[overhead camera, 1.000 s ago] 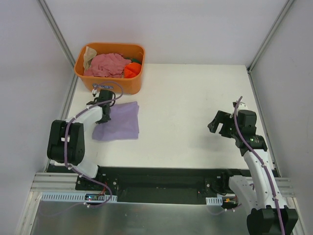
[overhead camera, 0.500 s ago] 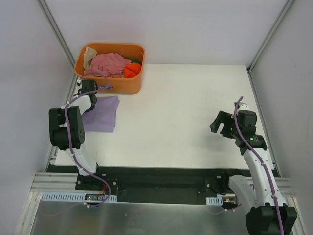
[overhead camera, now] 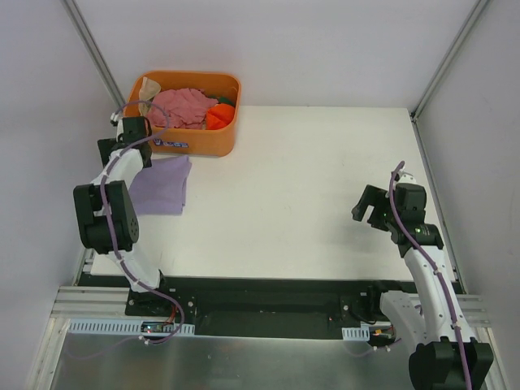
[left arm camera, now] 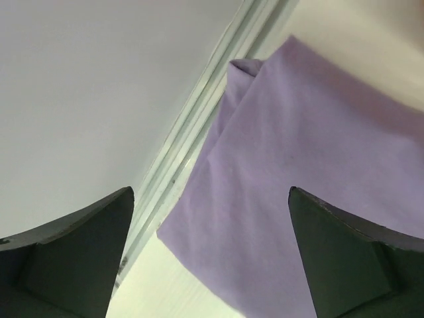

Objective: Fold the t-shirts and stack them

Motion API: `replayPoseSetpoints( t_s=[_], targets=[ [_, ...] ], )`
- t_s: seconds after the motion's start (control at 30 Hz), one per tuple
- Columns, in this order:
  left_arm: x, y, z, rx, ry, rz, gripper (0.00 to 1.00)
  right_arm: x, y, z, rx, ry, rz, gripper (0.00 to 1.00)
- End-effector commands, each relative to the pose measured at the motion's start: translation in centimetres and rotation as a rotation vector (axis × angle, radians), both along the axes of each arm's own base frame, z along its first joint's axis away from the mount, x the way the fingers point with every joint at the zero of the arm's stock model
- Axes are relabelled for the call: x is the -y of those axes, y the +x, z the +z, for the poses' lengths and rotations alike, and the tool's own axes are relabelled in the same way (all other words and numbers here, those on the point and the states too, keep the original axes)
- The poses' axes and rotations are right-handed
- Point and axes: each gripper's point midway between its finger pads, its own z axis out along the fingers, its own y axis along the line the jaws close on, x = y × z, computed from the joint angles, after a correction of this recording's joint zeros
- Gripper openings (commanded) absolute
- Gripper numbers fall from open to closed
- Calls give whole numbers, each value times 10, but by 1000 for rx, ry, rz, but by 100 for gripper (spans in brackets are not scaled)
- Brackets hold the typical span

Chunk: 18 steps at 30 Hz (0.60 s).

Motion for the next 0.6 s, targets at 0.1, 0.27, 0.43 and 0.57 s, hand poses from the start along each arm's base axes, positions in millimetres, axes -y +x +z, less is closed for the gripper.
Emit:
replayPoseSetpoints(
  t_s=[0.1,0.27,0.43,0.57],
  targets=[
    [98,-16,117,541,-514,-145,99,21,1,18,61,-46,-124,96],
    [207,-58,122,691,-1029,-398,99,20,2,25,100,-24,-135,96],
    [278,-103,73,577,-1121,-493,99,18,3,30,157,-8,-131,96],
    [314,-137,31,444,-1162,-526,99,23,0,36,209,-23,-158,96]
  ],
)
